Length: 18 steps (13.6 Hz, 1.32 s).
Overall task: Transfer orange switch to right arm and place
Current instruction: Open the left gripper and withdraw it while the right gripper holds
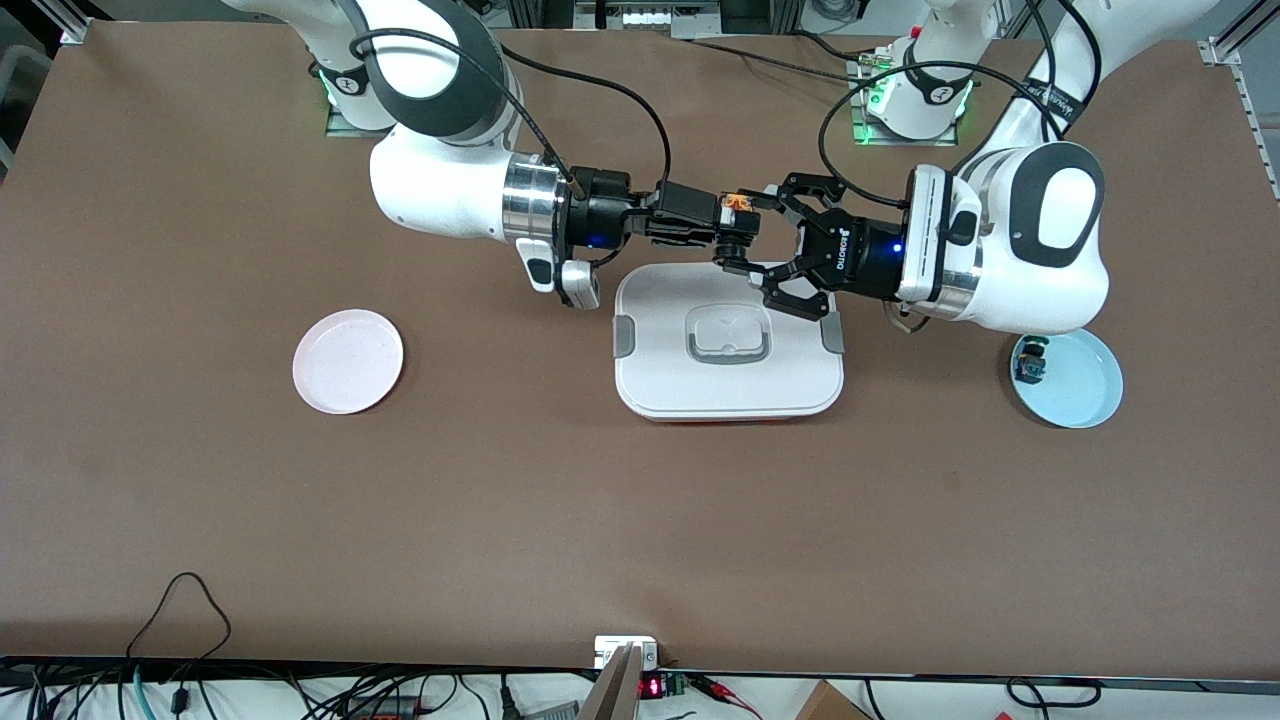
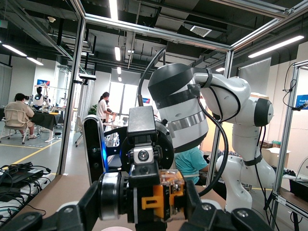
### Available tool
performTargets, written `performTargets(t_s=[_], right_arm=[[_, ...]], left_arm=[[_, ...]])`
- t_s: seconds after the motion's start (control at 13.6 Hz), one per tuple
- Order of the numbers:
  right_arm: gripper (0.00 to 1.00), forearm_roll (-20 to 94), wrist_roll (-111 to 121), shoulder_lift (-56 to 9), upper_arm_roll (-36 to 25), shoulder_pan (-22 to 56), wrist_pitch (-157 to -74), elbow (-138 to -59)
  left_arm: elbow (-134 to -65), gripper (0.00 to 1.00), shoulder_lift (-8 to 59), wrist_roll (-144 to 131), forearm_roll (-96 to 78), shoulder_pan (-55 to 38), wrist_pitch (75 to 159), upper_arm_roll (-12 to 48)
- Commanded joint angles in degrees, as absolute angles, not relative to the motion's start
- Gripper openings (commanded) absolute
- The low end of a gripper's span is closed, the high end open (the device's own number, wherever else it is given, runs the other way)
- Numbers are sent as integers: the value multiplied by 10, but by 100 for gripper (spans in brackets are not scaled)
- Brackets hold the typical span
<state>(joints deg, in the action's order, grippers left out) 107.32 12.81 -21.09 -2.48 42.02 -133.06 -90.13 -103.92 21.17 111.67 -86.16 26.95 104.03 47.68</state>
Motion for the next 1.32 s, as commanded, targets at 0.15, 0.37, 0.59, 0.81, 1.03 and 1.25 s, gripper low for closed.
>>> performTargets(t_s=[0.15,0.37,0.59,0.81,1.03,1.25], right_arm=[[6,1081,134,-212,-26,429,-1334,-892],[6,1082,135,-212,-26,425,-1332,-892],[5,1078,138,-209,-27,421,-1330,-893],[3,1078,138,-205,-28,411,-1328,-894],[3,1075,138,-204,-28,391,-1318,-896],[3,1065,137,-199,-29,373,-1303,-898]], left_arm=[[-1049,20,196,1124,-875,277,1047,483],[-1049,100,196,1124,-875,283,1045,480],[-1049,100,198,1124,-873,309,1040,480],[-1049,100,212,1124,-866,359,998,478],[-1048,100,214,1119,-809,419,978,479],[-1039,100,214,1117,-806,434,961,478]])
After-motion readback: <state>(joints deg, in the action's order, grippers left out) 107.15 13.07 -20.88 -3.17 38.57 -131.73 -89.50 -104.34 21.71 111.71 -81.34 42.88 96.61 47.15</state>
